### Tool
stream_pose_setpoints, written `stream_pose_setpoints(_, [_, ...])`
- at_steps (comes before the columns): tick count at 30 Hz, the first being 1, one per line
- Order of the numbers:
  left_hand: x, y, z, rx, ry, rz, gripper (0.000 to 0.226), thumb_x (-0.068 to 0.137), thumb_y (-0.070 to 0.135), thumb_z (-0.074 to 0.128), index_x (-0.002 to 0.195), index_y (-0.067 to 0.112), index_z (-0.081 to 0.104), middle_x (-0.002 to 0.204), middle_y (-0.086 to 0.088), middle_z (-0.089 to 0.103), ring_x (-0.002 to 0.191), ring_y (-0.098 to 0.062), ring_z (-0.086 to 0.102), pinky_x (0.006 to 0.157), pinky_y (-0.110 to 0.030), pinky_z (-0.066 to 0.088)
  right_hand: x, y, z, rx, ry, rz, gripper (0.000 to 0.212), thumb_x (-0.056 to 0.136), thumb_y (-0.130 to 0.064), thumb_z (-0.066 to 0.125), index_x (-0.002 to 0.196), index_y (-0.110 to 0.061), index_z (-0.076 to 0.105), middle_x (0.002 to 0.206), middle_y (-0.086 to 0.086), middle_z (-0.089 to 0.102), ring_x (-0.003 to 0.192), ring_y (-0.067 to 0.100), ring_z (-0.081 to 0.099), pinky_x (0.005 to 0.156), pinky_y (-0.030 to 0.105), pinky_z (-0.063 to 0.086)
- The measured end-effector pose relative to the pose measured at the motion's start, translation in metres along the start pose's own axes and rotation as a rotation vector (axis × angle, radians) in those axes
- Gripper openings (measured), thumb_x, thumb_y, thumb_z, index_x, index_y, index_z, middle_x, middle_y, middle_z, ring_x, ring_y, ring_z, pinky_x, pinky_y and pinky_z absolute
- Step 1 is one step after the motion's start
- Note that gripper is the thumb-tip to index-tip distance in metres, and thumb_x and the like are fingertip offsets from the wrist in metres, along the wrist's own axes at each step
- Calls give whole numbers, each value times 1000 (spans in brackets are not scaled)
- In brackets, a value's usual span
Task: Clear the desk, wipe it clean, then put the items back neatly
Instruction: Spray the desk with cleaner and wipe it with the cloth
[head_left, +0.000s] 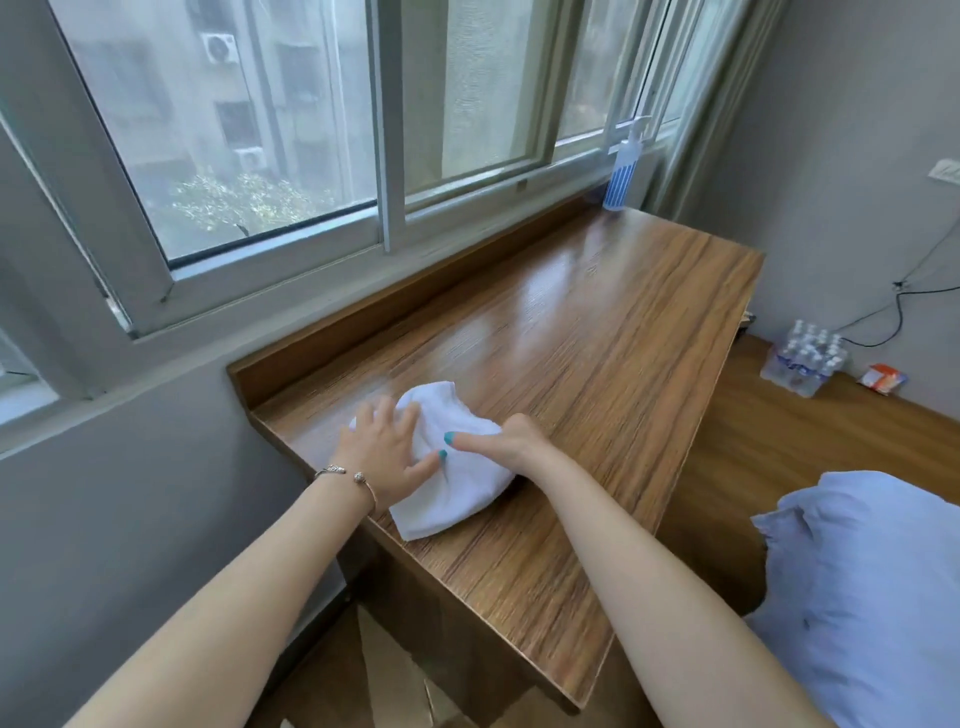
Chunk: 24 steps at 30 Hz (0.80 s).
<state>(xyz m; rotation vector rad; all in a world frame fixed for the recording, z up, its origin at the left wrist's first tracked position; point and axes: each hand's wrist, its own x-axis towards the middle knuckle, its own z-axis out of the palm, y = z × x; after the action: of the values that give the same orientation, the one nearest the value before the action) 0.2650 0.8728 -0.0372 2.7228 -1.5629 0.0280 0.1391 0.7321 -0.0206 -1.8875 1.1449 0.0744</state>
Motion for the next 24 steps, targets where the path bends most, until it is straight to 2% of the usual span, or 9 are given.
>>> stream_pose_setpoints(1, [1,0,2,-57,-9,2,96,66,77,2,138,21,31,128,-6,37,116,-28,38,92,-41,41,7,1,-1,41,-12,-33,119,37,-74,75,133,-8,53,129,5,59,124,25,54,107,43,42])
stream_pose_setpoints(3, [1,1,4,-113,-16,-10,97,65,78,5,143,23,25,135,-6,30,122,-27,30,99,-40,38,15,3,-3,118,-41,-140,66,55,-49,81,106,-9,66,101,0,65,103,20,62,92,37,51])
stream_pose_setpoints(4, [1,2,4,-124,-11,-19,97,66,78,6,145,24,22,139,-5,27,126,-27,27,102,-40,36,15,5,-5,169,-62,-195,47,63,-36,80,98,-9,65,93,-1,63,93,20,62,81,34,49])
stream_pose_setpoints(7, [0,9,4,-113,40,-19,96,70,78,10,149,24,16,146,-3,21,131,-27,21,107,-40,32,12,13,-9,305,-146,-318,27,72,-18,75,92,-11,58,89,0,60,83,18,58,72,31,45])
stream_pose_setpoints(11, [9,33,-8,-31,44,18,98,71,80,11,151,24,5,152,2,7,135,-27,15,108,-39,33,13,30,-33,336,-126,-461,30,74,-13,68,87,-25,45,89,-3,54,77,13,52,67,27,44])
stream_pose_setpoints(16, [44,82,-22,-45,124,99,92,75,78,23,150,28,8,154,2,14,132,-29,21,104,-45,39,14,61,-95,445,13,-582,28,82,8,63,101,-7,48,90,8,55,73,11,53,62,20,44])
stream_pose_setpoints(19, [79,117,-31,-77,177,172,87,78,74,33,148,30,5,153,3,16,131,-29,25,103,-47,41,22,78,-141,492,61,-622,33,83,7,64,97,-19,48,91,7,61,77,14,59,65,28,49])
stream_pose_setpoints(22, [121,155,-45,-48,182,218,89,75,76,29,147,33,-2,156,3,14,135,-29,23,108,-48,34,33,91,-187,522,96,-626,35,87,4,64,99,-24,48,96,3,62,83,10,64,65,20,53])
stream_pose_setpoints(24, [152,179,-53,-54,206,250,89,74,76,28,146,34,-3,158,3,15,136,-28,20,108,-49,32,46,99,-217,530,127,-626,34,89,-1,65,103,-25,47,106,5,62,94,16,66,69,22,55])
